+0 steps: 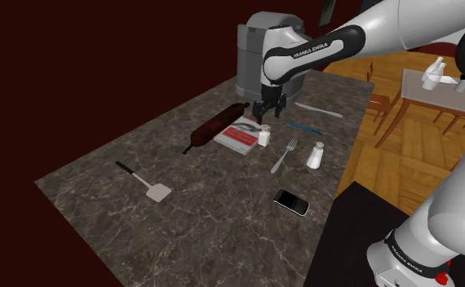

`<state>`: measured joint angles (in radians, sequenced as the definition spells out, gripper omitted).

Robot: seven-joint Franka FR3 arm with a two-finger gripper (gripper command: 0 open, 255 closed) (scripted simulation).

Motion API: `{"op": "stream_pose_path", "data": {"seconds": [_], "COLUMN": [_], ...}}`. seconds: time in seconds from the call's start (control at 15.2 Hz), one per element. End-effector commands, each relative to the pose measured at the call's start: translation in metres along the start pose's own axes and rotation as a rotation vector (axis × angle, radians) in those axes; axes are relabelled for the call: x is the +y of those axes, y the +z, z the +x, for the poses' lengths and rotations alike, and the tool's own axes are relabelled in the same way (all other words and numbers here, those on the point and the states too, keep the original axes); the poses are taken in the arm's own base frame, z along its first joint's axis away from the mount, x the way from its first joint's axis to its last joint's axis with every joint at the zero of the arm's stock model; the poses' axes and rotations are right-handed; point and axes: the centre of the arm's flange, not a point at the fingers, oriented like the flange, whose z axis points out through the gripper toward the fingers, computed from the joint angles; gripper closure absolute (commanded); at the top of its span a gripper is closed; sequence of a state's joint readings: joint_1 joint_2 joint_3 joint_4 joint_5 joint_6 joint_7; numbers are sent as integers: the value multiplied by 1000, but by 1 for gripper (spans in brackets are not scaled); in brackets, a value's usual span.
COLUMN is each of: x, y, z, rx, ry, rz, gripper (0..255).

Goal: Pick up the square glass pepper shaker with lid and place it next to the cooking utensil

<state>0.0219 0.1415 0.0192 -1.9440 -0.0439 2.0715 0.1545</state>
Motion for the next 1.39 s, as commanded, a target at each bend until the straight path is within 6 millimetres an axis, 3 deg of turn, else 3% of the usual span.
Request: {"op": "stream_pose_path", "data": {"seconds": [0.0,0.46,0.99,1.06,1.32], "x": [-3,-3,-3,-3,-3], "y": [7,47,47,47,47], "z": [11,11,11,11,11], "rx": [-4,-4,-4,-4,-4], "ry": [-4,-4,-4,-4,-4], "rz": [0,0,0,0,0], "gripper": [0,0,0,255,255]}}
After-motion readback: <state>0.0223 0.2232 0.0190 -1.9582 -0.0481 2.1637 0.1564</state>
